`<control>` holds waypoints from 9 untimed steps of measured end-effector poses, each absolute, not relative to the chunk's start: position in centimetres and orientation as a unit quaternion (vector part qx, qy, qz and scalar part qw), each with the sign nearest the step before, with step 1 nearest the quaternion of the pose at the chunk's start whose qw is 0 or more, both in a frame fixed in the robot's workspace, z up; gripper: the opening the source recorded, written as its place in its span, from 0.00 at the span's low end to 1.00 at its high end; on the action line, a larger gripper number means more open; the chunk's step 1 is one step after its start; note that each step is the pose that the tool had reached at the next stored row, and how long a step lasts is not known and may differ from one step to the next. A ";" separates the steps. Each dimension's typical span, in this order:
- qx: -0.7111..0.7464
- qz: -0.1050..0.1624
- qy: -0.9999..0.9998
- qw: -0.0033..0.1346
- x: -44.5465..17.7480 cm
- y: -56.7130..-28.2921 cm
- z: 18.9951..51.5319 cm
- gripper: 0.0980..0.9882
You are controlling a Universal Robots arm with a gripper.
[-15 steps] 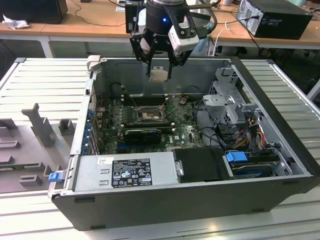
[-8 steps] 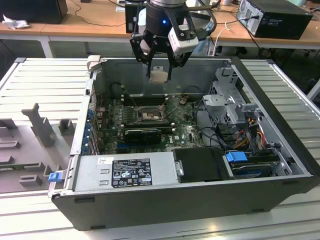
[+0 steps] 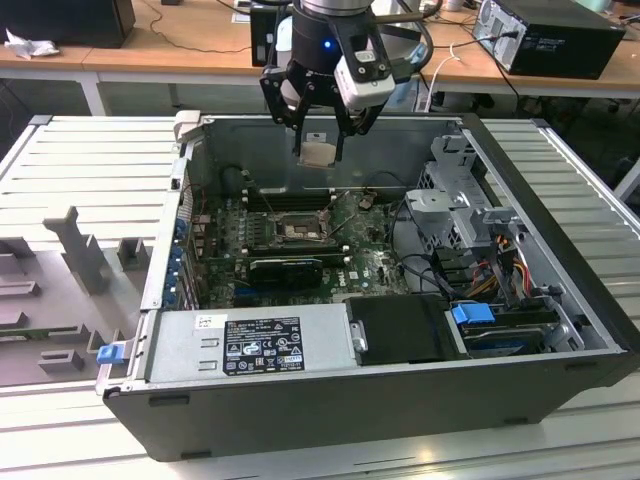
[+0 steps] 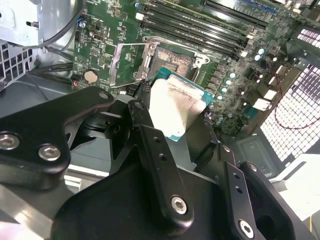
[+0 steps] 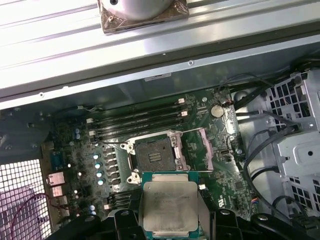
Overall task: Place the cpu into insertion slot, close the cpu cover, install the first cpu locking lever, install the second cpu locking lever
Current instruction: 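Place the cpu into insertion slot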
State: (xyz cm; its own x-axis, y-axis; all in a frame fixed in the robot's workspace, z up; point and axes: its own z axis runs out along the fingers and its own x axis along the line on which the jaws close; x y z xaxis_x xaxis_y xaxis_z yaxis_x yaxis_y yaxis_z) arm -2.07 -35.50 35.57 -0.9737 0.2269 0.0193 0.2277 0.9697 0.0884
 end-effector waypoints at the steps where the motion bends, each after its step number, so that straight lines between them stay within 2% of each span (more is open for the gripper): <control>1: -0.118 -0.045 -0.992 0.004 -2.1 -35.5 35.6 0.48; 9: -0.148 -0.045 -0.988 0.003 -2.1 -35.5 35.5 0.48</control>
